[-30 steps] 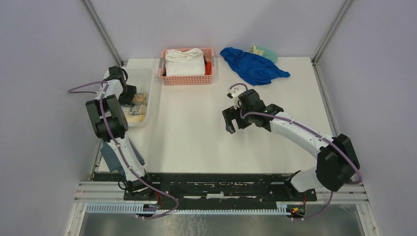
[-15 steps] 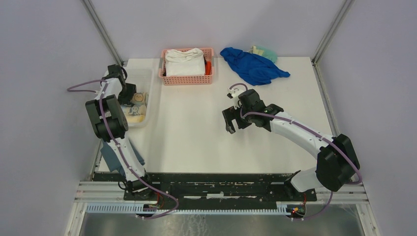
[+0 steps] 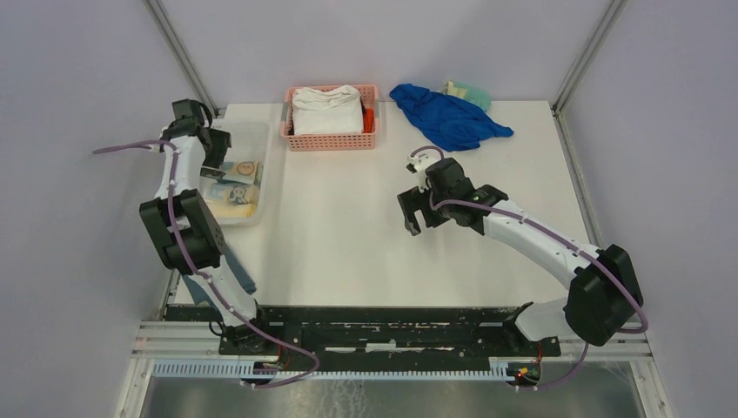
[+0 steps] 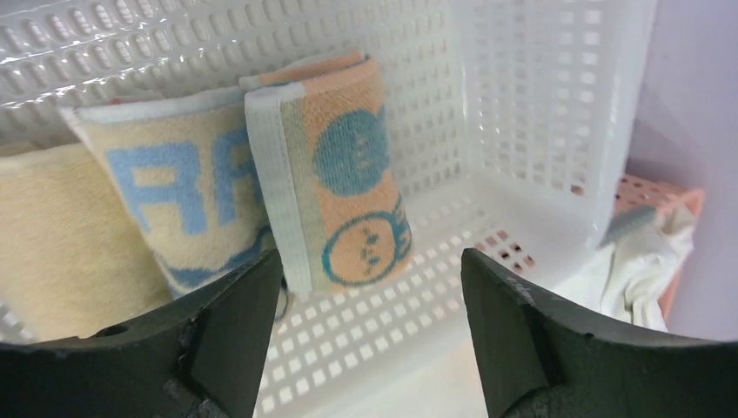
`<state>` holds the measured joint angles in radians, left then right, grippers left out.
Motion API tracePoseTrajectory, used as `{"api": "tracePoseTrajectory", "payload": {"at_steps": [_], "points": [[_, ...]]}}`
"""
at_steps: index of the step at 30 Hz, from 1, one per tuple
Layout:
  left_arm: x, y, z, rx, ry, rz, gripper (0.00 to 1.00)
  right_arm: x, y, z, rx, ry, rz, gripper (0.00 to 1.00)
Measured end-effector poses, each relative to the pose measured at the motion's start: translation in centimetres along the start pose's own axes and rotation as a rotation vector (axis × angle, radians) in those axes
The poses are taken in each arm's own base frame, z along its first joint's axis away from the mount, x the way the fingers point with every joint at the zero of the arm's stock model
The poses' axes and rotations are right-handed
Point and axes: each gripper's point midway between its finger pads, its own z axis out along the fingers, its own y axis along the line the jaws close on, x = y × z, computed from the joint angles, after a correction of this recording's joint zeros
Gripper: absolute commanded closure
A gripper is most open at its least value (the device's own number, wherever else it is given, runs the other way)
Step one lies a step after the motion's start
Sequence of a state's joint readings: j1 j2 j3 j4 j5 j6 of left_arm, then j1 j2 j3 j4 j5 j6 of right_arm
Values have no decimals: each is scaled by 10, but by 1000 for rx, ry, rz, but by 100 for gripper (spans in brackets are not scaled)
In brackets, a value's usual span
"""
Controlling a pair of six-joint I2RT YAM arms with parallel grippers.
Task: Roll the towels
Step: Place the towel in the bin.
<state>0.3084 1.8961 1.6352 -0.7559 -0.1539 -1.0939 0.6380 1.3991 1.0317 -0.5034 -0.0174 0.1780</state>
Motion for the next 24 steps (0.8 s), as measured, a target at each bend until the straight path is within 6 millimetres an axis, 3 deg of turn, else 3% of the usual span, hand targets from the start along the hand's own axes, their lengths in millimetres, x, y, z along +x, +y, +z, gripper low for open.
{"api": "tracePoseTrajectory", "payload": {"at_steps": [7,14,18,24], "points": [[0,14,-71,129,-33,85,17,-12,-13,-21,76,-68,11,0],[20,45,-125,281,-42,284,14,-26,-41,-57,242,-169,51,0],[32,47,-170,431,-107,450,7,-34,-64,-91,382,-262,100,0],[72,40,-273,729,-292,748,1,-36,-98,-164,576,-455,188,0]]}}
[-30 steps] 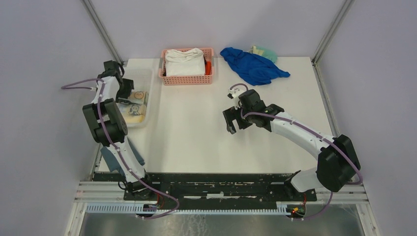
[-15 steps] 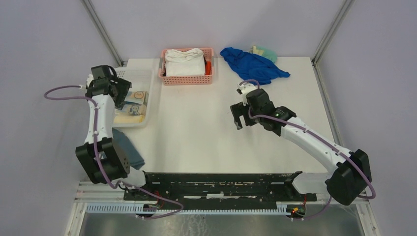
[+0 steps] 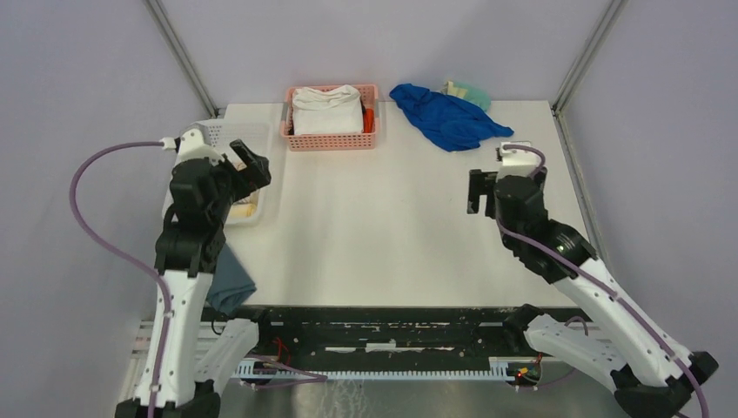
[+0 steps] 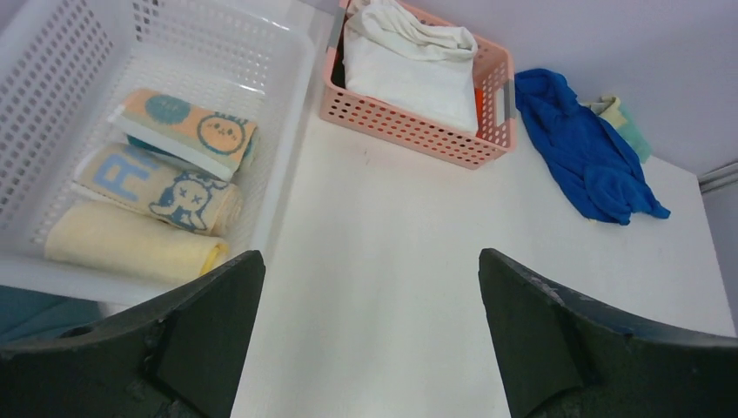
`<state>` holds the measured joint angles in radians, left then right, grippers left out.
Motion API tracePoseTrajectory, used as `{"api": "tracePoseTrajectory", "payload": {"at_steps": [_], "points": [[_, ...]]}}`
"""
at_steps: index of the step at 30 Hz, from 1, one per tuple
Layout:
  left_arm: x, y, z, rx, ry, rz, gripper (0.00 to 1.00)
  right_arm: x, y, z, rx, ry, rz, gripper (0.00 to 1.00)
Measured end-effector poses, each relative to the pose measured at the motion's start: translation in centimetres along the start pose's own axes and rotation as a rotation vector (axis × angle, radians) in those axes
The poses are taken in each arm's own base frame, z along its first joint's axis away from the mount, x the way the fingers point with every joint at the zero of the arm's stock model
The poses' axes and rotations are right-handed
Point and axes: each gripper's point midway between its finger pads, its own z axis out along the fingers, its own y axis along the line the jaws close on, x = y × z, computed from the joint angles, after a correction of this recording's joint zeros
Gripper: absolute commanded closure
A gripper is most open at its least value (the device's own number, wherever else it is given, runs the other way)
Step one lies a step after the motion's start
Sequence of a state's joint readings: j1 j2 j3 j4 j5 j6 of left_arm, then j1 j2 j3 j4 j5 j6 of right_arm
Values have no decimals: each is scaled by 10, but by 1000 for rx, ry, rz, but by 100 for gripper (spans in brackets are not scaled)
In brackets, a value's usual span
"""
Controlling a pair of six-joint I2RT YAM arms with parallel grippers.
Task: Roll the towels
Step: Place the towel in the bin, then reset both arms
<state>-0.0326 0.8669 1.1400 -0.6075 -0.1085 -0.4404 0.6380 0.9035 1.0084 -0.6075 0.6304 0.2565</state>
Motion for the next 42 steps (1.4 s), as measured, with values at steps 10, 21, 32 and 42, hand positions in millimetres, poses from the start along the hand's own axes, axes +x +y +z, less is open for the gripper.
{"api": "tracePoseTrajectory", "payload": {"at_steps": [10,21,32,42], "points": [[-10,21,-70,25,-291,69,1,-12,-62,-47,137,-152,96,0],[26,26,-9,-1,-235,84,1,-1,-78,-58,159,-179,62,0],[41,26,8,8,-192,94,1,0,-85,-59,196,-181,50,0],[44,22,12,28,-182,97,1,0,-91,-63,210,-193,52,0]]}}
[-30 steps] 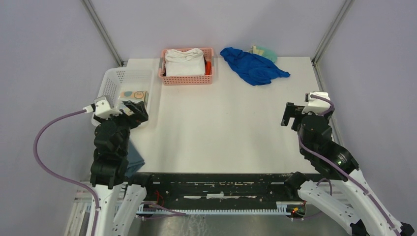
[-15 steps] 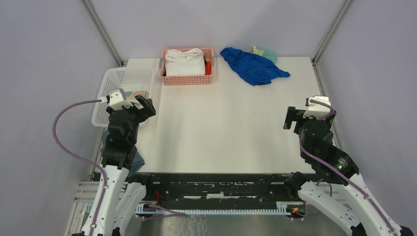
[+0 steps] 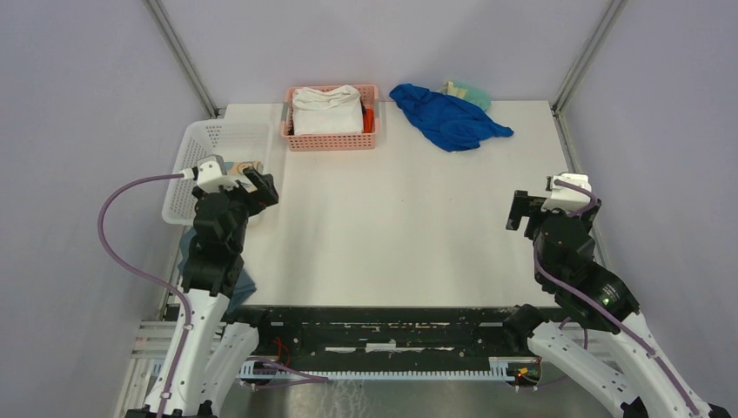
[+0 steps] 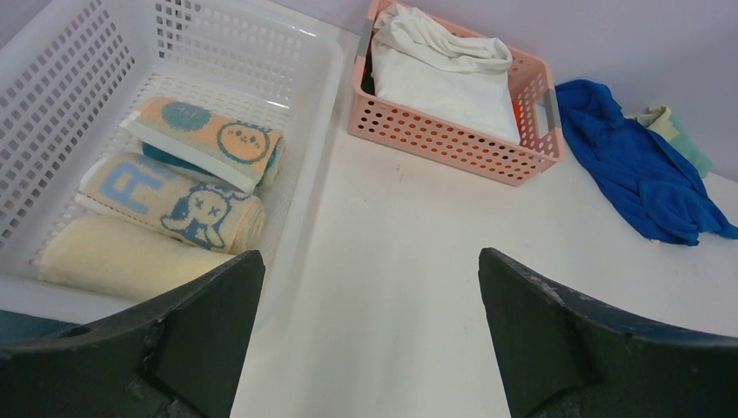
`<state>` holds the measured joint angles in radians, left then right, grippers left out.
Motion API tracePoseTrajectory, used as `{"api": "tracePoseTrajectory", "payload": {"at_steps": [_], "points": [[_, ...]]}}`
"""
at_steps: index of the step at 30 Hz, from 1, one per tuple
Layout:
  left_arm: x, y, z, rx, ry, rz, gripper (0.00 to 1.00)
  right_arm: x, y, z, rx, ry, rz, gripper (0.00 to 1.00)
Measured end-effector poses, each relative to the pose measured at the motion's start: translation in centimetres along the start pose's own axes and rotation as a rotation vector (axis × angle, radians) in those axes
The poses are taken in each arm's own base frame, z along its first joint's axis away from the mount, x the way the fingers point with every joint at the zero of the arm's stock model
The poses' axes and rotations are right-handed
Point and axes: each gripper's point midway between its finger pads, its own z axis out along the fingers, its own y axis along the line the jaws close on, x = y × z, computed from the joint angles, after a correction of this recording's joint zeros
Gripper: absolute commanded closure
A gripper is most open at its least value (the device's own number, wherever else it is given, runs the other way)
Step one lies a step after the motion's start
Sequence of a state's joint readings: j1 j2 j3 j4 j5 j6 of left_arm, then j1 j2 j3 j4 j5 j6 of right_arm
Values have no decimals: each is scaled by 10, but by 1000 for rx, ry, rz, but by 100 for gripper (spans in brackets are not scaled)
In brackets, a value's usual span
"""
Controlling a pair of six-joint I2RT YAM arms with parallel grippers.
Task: Roll the towels
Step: Reset both arms
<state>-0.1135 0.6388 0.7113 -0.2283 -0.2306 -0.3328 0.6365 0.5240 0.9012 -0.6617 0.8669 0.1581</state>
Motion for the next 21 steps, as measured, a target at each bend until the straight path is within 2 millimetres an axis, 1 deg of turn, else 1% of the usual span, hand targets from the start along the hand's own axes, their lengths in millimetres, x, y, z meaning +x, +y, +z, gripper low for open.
{"api": "tracePoseTrajectory", "payload": {"at_steps": [3,5,10,13,15,21], "points": [[5,2,1,-3,11,3,1,1,0,1,7,-2,-11,0],[9,3,1,-6,18,4,1,5,1,3,10,2,-26,0],[13,4,2,-9,27,7,1,27,7,11,6,22,-91,0],[16,4,3,-10,33,8,1,37,7,11,-10,11,-106,0],[17,5,3,-11,35,9,1,39,6,9,-19,-13,-92,0],[21,5,4,-6,44,10,1,31,-2,3,-23,-95,-27,0]]}}
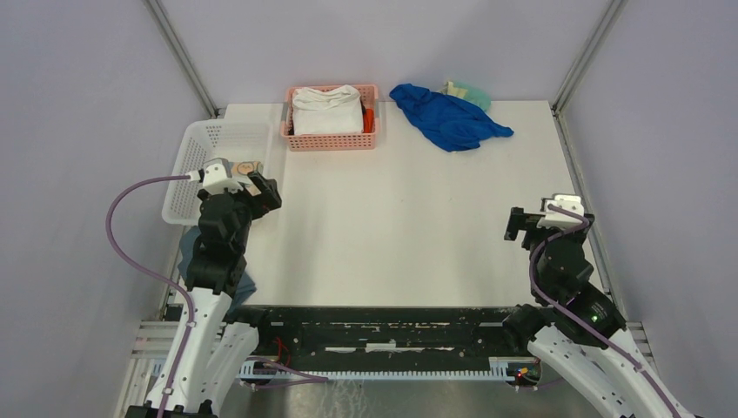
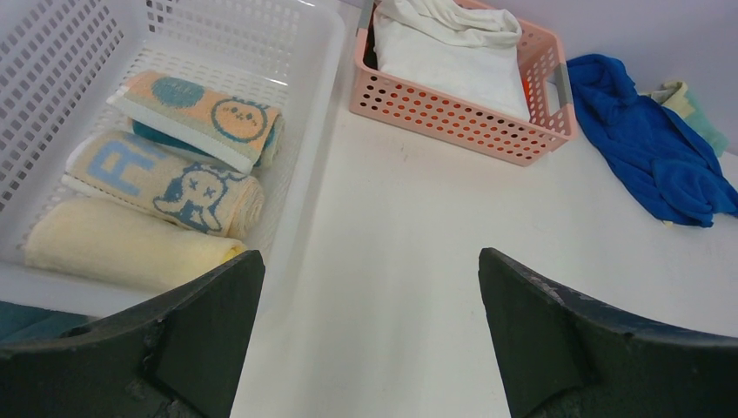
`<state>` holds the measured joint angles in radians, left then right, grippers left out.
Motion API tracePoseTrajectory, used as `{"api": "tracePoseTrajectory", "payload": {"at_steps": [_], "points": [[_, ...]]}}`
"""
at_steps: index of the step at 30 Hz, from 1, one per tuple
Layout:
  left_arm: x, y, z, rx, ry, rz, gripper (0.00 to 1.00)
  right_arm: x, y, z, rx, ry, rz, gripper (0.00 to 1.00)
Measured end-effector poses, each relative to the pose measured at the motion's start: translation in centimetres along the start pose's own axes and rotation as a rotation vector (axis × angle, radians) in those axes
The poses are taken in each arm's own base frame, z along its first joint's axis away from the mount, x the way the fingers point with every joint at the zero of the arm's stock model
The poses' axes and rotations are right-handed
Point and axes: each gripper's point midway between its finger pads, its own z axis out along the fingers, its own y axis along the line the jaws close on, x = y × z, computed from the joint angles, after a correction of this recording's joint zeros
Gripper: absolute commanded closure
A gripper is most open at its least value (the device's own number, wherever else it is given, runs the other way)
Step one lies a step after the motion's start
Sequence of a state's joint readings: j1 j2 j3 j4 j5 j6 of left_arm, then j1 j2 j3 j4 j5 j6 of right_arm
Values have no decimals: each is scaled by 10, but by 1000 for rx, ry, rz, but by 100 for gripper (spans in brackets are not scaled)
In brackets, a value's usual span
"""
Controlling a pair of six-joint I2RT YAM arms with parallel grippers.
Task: Roll the towels
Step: Reset both arms
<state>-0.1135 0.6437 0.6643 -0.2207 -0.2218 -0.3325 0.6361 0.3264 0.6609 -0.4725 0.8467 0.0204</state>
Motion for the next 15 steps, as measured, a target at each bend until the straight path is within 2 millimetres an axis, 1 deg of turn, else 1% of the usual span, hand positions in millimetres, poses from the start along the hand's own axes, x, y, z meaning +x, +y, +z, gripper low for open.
{"api": "tracePoseTrajectory", "payload": {"at_steps": [6,10,15], "points": [[0,-4,0,22,0,-2,1,0,4,3,-8,1,-13,0],[-1,-5,0,24,-2,-2,1,2,10,6,-23,14,-29,0],[-1,-5,0,25,-2,-2,1,2,12,6,-35,14,-34,0]]}}
